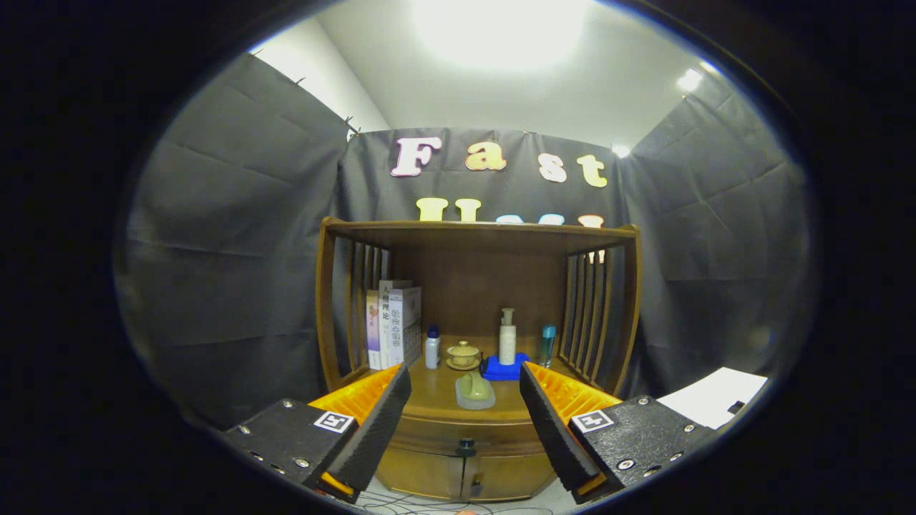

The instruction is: Pull open the drawer, take out the items inside it, and place them on the countertop above the cabinet.

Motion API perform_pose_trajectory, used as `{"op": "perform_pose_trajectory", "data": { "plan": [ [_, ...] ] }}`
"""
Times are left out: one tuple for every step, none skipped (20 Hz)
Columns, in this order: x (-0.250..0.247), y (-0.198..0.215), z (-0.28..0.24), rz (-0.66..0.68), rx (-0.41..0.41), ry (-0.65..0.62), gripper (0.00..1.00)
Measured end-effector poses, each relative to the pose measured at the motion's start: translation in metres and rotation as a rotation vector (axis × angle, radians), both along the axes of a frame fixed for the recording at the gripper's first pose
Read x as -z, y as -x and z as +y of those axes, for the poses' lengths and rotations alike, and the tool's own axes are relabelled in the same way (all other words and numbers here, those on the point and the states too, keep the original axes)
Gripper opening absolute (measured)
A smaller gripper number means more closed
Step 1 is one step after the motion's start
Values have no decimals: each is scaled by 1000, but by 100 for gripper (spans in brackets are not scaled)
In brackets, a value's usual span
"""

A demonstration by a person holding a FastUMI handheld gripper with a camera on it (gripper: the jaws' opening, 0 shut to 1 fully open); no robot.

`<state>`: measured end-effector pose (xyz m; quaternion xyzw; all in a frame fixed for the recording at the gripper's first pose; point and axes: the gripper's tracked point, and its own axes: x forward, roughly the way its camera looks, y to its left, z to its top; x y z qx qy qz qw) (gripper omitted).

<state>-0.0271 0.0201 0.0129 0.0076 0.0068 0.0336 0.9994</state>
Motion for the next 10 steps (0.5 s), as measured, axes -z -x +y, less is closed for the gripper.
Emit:
{"op": "perform_pose_trajectory", "data": {
  "plan": [
    [-3, 2, 0, -7, -3, -4, 95],
    [-3, 4, -1, -1, -3, 6, 95],
    [-1, 8, -2, 6, -6, 17, 95],
    [-2, 11, -4, 11, 2, 25, 95],
    [-5, 14, -5, 9, 8, 29, 95],
    [-11, 16, -5, -7, 3, 37, 95],
    [-15, 17, -4, -11, -1, 46, 95],
    [-15, 19, -4, -12, -4, 47, 95],
    [-17, 20, -4, -14, -7, 38, 95],
    [-19, 21, -5, -17, -7, 22, 95]
  ]
}}
